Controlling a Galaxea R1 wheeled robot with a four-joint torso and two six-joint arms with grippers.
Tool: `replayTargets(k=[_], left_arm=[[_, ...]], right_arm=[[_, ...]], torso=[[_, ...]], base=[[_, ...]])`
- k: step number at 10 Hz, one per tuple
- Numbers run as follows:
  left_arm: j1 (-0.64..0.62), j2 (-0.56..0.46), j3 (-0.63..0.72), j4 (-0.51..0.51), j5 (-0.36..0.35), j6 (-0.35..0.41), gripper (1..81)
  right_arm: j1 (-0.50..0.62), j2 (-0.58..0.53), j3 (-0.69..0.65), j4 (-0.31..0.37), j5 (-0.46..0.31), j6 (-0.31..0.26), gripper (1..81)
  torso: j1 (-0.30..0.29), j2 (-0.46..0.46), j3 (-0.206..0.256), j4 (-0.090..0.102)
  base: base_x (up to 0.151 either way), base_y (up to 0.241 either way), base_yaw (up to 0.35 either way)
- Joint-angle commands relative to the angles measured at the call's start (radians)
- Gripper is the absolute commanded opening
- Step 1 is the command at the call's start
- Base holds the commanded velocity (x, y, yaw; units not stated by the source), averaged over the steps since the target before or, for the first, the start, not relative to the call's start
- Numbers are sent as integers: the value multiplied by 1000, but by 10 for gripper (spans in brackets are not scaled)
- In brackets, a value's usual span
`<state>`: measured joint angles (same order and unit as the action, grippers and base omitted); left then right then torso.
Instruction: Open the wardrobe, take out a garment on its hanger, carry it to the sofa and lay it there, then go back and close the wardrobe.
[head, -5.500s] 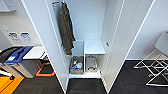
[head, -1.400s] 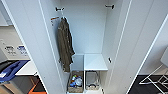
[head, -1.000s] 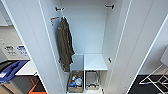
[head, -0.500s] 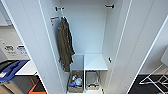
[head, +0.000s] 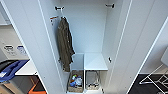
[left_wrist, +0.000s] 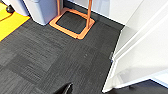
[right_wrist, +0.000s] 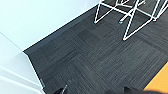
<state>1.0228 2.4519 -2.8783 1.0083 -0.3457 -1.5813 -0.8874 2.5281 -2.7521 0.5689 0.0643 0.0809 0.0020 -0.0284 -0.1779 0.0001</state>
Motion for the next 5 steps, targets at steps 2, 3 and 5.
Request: replayTargets(k=[2, 3, 5], left_arm=[[-248, -92, -50, -62, 122, -6, 811], [-299, -76, -39, -76, 123, -6, 811], [-376, -30, 22, -102, 165, -9, 811]], right_arm=[[167, -92, -38, 20, -46, 128, 811], [175, -93, -30, 20, -49, 164, 811], [192, -92, 3, 19, -49, 224, 811]], torso=[[0, 0, 0, 0], [0, 0, 0, 0], [0, 1, 0, 0]], base=[[0, 0, 0], [0, 0, 0], [0, 0, 0]])
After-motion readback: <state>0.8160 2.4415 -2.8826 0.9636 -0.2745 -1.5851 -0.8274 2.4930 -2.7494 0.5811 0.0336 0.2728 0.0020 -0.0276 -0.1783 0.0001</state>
